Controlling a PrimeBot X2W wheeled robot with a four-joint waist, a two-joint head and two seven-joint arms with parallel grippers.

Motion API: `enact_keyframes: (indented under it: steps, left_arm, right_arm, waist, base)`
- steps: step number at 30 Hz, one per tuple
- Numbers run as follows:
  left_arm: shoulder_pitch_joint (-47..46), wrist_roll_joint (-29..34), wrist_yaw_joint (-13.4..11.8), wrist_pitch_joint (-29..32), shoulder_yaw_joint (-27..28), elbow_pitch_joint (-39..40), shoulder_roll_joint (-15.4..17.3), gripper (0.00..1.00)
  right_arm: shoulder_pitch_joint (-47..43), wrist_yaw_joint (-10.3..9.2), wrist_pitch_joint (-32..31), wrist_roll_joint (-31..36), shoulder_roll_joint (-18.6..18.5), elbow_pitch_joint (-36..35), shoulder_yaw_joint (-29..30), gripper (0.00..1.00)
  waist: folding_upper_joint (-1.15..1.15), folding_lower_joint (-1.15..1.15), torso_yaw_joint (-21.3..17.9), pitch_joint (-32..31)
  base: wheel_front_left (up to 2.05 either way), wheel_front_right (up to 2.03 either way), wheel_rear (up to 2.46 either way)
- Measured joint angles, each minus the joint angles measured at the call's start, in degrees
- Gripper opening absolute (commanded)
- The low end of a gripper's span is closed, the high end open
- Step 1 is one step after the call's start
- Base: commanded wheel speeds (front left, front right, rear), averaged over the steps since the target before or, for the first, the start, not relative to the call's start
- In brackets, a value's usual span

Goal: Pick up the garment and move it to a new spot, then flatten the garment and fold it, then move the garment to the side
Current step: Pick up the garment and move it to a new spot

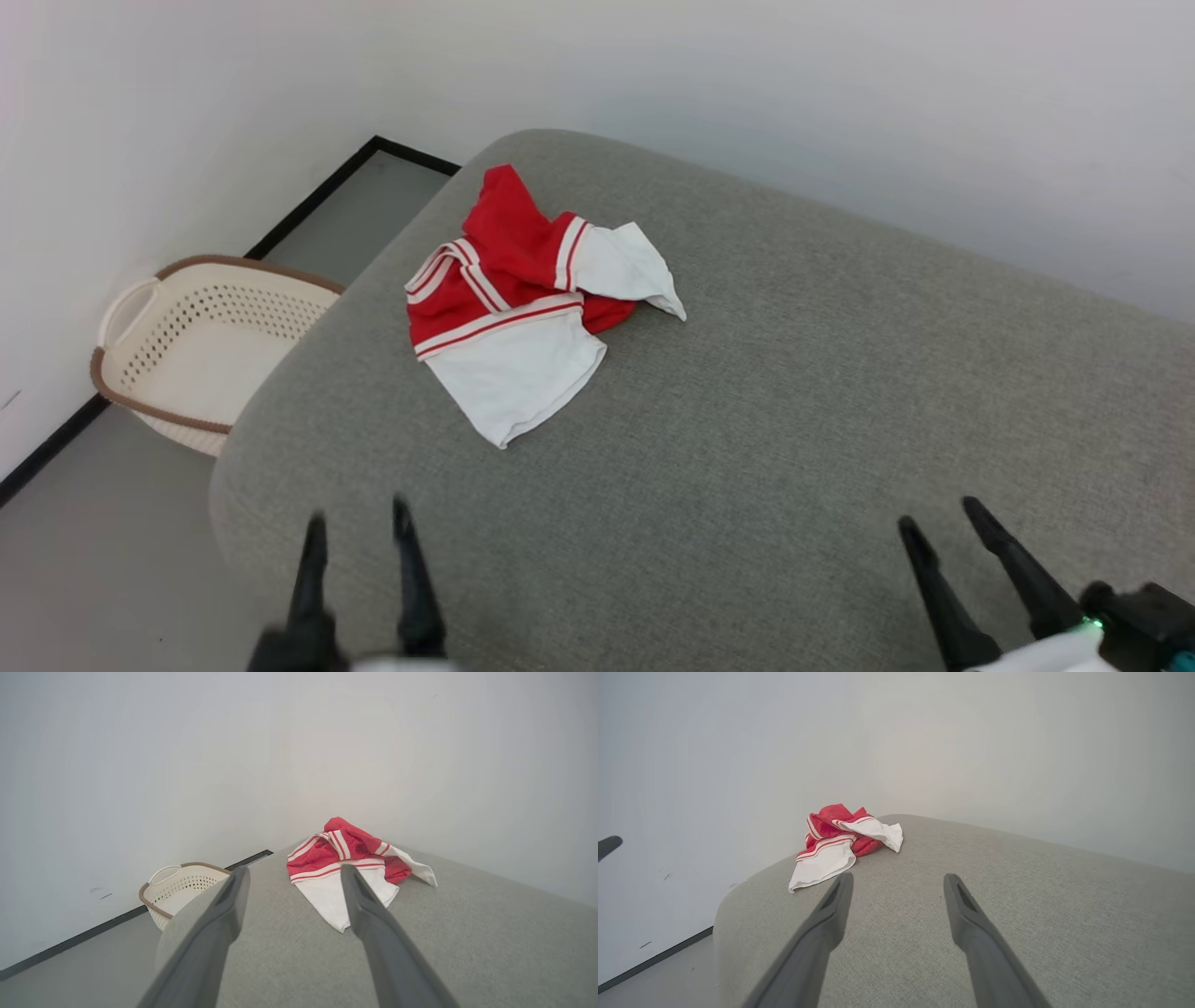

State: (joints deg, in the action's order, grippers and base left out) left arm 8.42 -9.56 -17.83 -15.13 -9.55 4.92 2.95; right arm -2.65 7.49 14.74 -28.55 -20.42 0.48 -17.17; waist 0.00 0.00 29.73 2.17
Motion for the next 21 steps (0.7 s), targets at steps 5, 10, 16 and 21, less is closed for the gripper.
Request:
enact_keyframes:
  steps: [5,10,16,21]
  left_arm:
    - [-11.9,-0.6,4.4,0.0,0.5,-6.5,0.7,1.0]
    - [-25.5,-1.8,6.3,0.6,2.5,-13.2,2.8,1.0]
    - [-39.5,-4.3,7.1,5.2,5.7,-21.1,5.1,1.0]
    - [-47.5,-5.0,7.7,10.2,7.0,-27.8,8.3,1.0]
  right_arm:
    - [-3.1,0.0,0.1,0.5,0.3,-2.2,3.7,1.0]
    - [-4.8,0.01,0.2,0.5,-1.7,-6.8,5.3,1.0]
    - [-5.1,0.01,0.2,-1.8,-6.5,-11.8,6.0,1.0]
    - [-4.4,0.01,0.2,-3.9,-9.4,-15.4,7.0,1.0]
  waist:
    - [0.0,0.0,-0.6,0.8]
    - [0.0,0.0,-1.7,2.6]
    - [0.0,0.0,-4.6,6.3]
    - [0.0,0.0,-8.3,10.3]
  base:
    - [0.0,0.0,0.0]
    - [0.0,0.0,0.0]
    - [0.0,0.0,0.0]
    - [0.0,0.0,0.0]
